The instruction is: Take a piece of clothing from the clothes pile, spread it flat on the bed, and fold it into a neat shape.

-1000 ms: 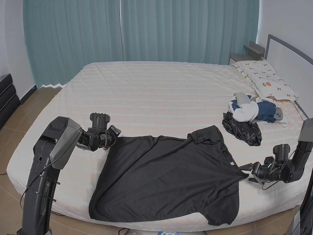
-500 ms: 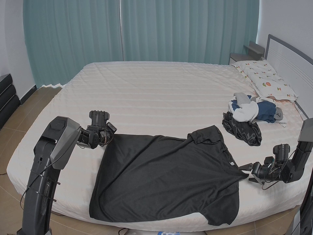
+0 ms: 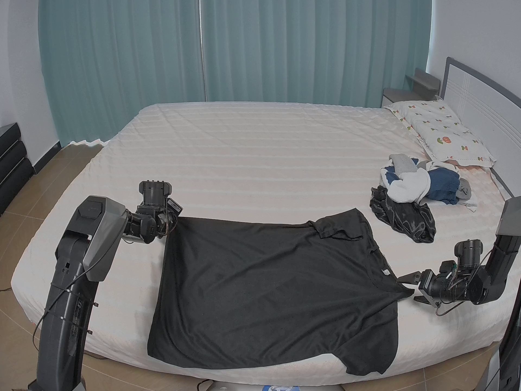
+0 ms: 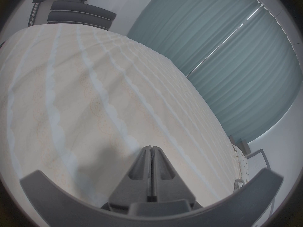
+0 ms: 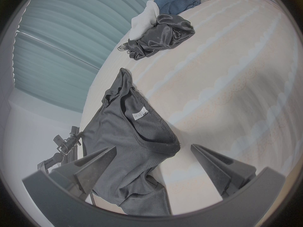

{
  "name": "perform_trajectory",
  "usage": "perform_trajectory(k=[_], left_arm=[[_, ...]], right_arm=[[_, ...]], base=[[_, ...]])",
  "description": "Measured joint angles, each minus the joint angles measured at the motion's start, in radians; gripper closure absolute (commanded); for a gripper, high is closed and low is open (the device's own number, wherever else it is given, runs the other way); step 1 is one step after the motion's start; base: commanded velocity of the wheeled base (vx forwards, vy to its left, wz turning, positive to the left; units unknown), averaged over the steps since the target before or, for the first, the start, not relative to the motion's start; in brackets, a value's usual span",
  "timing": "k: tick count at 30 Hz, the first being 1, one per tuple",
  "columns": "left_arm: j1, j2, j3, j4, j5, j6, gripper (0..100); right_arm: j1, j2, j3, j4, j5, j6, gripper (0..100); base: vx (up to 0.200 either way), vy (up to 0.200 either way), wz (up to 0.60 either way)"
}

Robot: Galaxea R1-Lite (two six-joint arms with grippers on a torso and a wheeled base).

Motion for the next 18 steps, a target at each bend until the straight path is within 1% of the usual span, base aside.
perform_trajectory(k=[18], left_arm=[[0.034,0.01,-0.027,0.001,0.07,0.001,100]], right_arm=[[0.0,0.0,0.0,0.0,0.0,-0.003,0]], base=[[0.0,0.0,0.0]])
